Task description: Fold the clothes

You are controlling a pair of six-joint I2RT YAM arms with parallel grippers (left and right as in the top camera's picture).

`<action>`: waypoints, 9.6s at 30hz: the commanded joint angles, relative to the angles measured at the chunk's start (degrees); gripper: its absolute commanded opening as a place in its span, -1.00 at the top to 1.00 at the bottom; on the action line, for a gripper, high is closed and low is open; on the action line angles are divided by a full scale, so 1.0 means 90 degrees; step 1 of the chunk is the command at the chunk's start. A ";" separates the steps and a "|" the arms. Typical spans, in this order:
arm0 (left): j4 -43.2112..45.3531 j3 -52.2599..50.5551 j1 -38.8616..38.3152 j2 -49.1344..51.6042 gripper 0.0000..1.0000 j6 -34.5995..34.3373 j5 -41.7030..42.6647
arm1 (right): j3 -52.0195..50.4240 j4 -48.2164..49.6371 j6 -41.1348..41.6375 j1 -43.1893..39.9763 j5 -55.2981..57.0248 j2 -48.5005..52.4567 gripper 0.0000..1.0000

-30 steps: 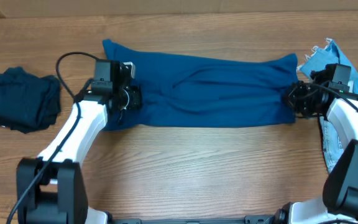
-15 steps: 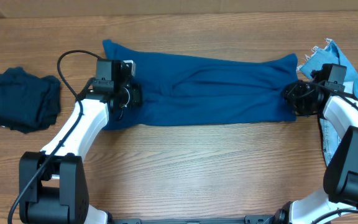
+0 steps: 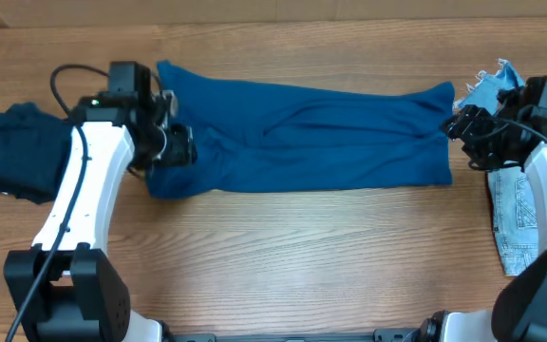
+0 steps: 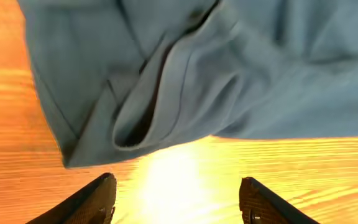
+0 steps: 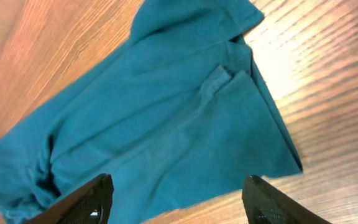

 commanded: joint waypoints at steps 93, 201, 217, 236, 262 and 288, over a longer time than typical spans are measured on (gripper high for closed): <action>0.1904 0.1336 -0.1518 0.1688 0.92 -0.3687 -0.0656 | 0.0146 0.0087 -0.1093 0.1683 -0.0515 -0.0100 -0.55; 0.2081 0.1940 -0.0068 0.1892 0.78 0.0811 -0.0430 | 0.0146 -0.0107 -0.1064 0.1683 -0.0253 -0.0100 -0.82; 0.2346 0.1931 -0.0053 0.2035 -0.25 0.0532 -0.1061 | 0.0146 -0.0107 -0.1066 0.1683 -0.0233 -0.0100 -0.81; 0.3623 0.1950 0.0911 0.3866 -0.10 -0.0714 -0.0039 | 0.0146 -0.0352 -0.1066 0.1683 -0.0236 -0.0100 -0.80; 0.0828 0.1948 0.0177 0.1022 -0.05 0.0223 0.1804 | 0.0138 0.1656 -0.1015 0.0476 -0.0279 0.1316 -0.86; 0.0415 0.1948 -0.2140 0.1166 -0.01 -0.0338 0.0209 | 0.0141 0.2305 -0.1355 0.0792 -0.1154 0.3337 0.57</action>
